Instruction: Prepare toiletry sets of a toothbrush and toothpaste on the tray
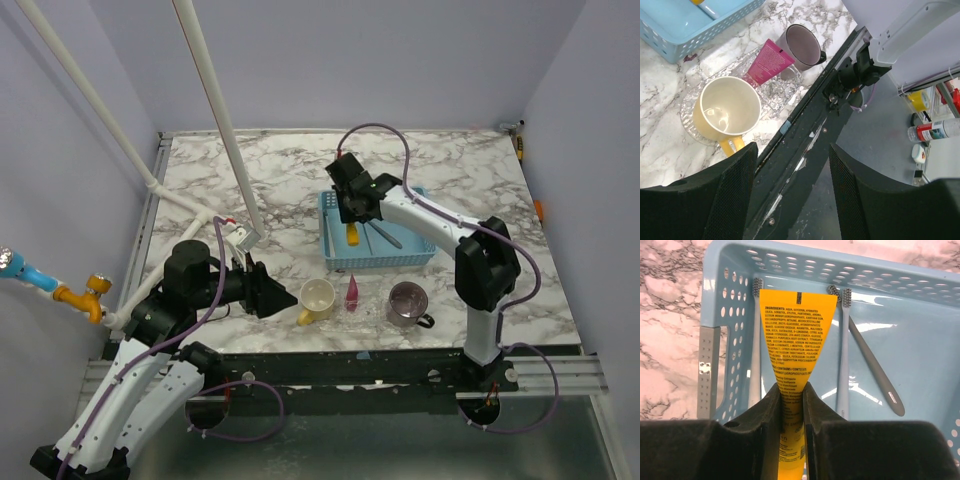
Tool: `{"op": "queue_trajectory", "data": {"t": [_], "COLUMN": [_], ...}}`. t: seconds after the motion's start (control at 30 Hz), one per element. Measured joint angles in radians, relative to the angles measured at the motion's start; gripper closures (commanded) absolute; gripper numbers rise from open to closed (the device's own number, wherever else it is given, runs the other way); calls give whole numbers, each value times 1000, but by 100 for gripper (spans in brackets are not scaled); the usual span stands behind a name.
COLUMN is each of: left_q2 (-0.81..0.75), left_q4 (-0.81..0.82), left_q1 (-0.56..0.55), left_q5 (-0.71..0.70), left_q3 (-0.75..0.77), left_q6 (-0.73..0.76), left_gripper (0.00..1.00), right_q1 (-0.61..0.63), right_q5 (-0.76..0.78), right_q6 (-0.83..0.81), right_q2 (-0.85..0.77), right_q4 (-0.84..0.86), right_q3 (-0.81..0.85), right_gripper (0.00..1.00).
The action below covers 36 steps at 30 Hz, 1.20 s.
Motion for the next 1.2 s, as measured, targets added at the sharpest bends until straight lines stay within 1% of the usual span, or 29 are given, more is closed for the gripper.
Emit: {"op": "queue_trajectory", "data": {"t": [0.13,0.23,0.33,0.5,0.7,0.83,0.9,1.03,1.2], "left_q2": [0,0,0,0,-2,-13,-28,-48,-75], "left_q4": [2,3,6,20,85,162,217,312,409], "left_q1": [0,0,0,0,0,0,0,0,0], "left_q5": [0,2,6,31,84,117,137,168,191], "left_q3": [0,0,-1,-2,-9,-19,-32,-52,-83], "left_q6": [0,0,-1,-8,-63,-121,-157,-230,-307], "left_gripper": [41,41,41,42,42,41,41,41,40], "right_q1": [0,0,-1,-1,0,11,25,83,173], "right_q5": [-4,-36,-95,-227,-439,-571,-636,-703,-729], "right_q6": [9,13,19,40,98,161,213,296,377], "right_q2": [-44,-109,-196,-373,-569,-665,-707,-765,-818], "right_q4": [10,35,65,159,335,475,577,730,900], "right_q3": [-18,-58,-101,-187,-340,-460,-531,-623,-681], "right_gripper": [91,91,91,90,89,89,88,88,87]}}
